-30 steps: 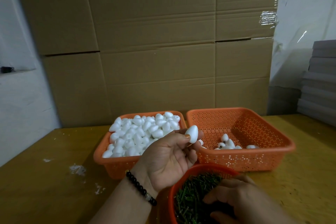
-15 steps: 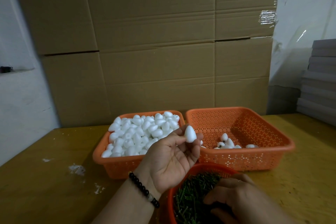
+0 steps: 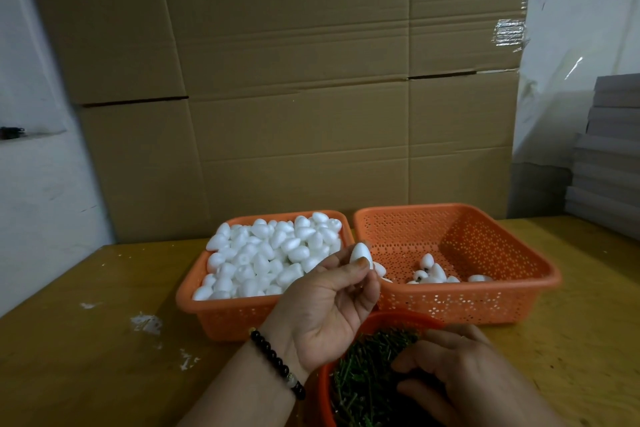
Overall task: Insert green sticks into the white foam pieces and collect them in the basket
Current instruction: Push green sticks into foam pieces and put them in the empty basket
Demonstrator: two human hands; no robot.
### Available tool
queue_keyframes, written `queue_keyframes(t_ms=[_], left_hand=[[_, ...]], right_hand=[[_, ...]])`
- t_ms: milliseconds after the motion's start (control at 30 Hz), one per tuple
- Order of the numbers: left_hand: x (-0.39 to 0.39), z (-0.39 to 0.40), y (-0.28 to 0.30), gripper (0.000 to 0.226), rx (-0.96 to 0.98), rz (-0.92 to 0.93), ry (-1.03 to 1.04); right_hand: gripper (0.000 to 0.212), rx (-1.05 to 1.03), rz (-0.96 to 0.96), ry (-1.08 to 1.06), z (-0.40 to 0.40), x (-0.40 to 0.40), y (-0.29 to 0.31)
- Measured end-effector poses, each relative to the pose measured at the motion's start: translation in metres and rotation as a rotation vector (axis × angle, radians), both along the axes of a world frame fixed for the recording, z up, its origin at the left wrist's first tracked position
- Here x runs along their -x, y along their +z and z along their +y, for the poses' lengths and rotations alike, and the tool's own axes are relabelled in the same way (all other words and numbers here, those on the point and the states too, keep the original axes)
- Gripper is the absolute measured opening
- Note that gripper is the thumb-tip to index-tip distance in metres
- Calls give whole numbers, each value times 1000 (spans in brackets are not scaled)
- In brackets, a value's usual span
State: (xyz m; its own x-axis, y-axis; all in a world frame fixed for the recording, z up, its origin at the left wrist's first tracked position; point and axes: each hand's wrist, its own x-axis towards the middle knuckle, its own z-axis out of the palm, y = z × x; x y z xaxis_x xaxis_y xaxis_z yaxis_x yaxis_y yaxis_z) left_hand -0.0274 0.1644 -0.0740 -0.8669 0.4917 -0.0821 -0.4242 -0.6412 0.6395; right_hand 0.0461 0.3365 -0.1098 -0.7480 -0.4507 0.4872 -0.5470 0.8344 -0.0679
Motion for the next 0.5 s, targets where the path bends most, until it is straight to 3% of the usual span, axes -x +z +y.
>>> queue_keyframes(t_ms=[500], left_hand=[[-1,-1,-3,31,67,28,-136]], right_hand=[[32,20,36,-11,1,1,-3]])
